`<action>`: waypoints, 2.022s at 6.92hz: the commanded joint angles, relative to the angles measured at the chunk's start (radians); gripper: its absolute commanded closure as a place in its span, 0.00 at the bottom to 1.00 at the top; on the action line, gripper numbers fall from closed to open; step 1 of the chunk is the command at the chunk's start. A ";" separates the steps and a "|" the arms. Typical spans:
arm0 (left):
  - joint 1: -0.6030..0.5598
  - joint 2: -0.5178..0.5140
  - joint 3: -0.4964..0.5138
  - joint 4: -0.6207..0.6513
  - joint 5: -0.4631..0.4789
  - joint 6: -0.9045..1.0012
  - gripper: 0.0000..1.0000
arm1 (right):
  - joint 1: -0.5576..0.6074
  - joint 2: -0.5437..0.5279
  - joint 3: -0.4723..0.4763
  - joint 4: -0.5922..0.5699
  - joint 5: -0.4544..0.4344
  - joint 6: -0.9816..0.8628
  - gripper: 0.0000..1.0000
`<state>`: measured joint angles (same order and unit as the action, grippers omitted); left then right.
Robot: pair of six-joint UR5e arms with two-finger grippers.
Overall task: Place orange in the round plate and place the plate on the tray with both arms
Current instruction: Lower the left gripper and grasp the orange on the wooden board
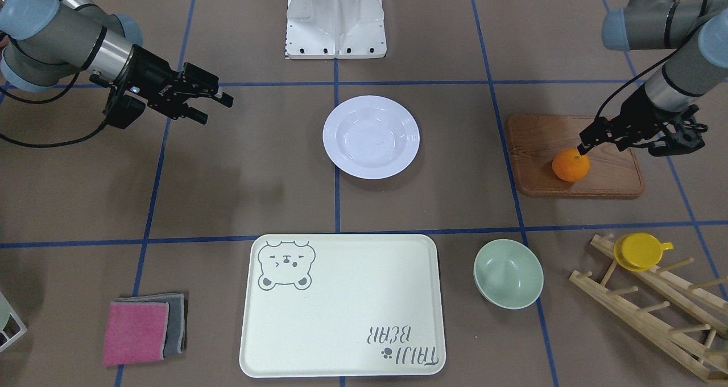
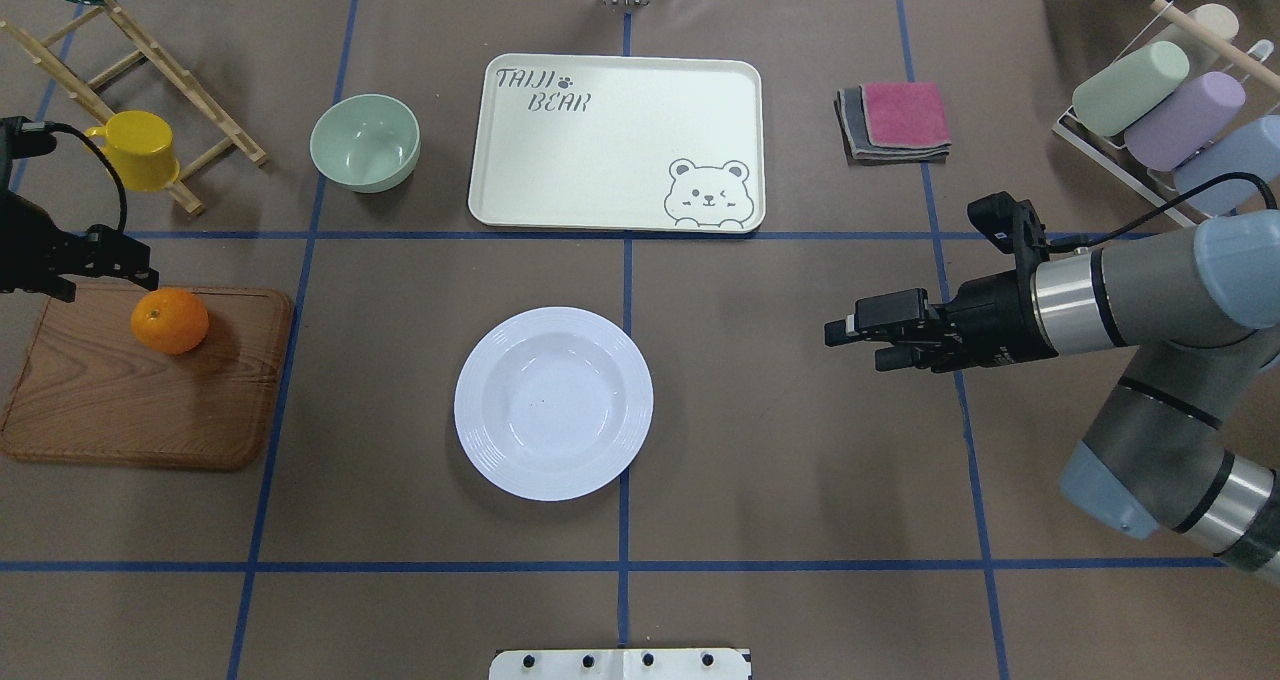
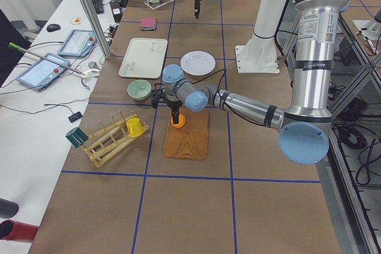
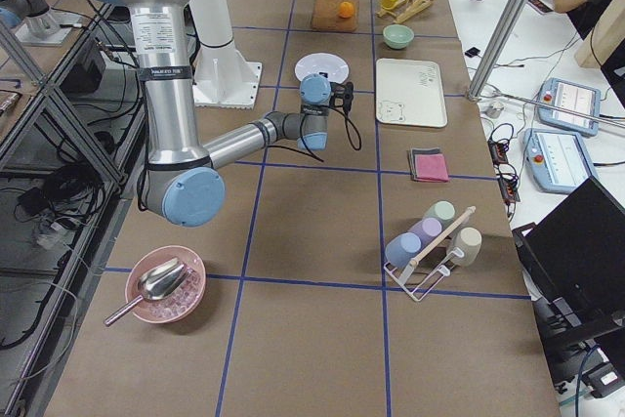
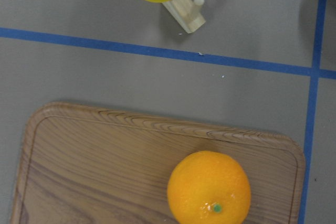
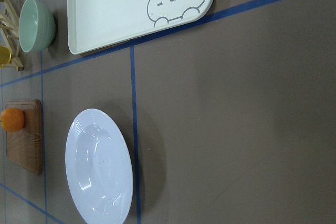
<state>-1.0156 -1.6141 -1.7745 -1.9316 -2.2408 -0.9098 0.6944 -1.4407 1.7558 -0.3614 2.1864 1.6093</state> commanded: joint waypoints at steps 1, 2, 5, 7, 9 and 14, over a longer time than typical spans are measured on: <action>0.043 -0.047 0.038 -0.003 0.032 -0.043 0.02 | -0.045 0.016 0.008 0.012 -0.069 0.056 0.01; 0.045 -0.047 0.050 -0.003 0.033 -0.038 0.02 | -0.067 0.016 0.007 0.012 -0.098 0.058 0.01; 0.049 -0.046 0.079 -0.006 0.035 -0.028 0.02 | -0.124 0.017 0.005 0.012 -0.169 0.060 0.01; 0.071 -0.049 0.087 -0.009 0.033 -0.035 0.02 | -0.141 0.017 0.008 0.012 -0.194 0.060 0.01; 0.077 -0.055 0.110 -0.015 0.033 -0.034 0.02 | -0.142 0.017 0.008 0.012 -0.195 0.060 0.01; 0.089 -0.053 0.161 -0.089 0.033 -0.040 0.05 | -0.148 0.029 0.007 0.012 -0.204 0.061 0.01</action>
<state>-0.9348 -1.6693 -1.6174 -2.0132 -2.2074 -0.9484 0.5473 -1.4164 1.7640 -0.3497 1.9833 1.6698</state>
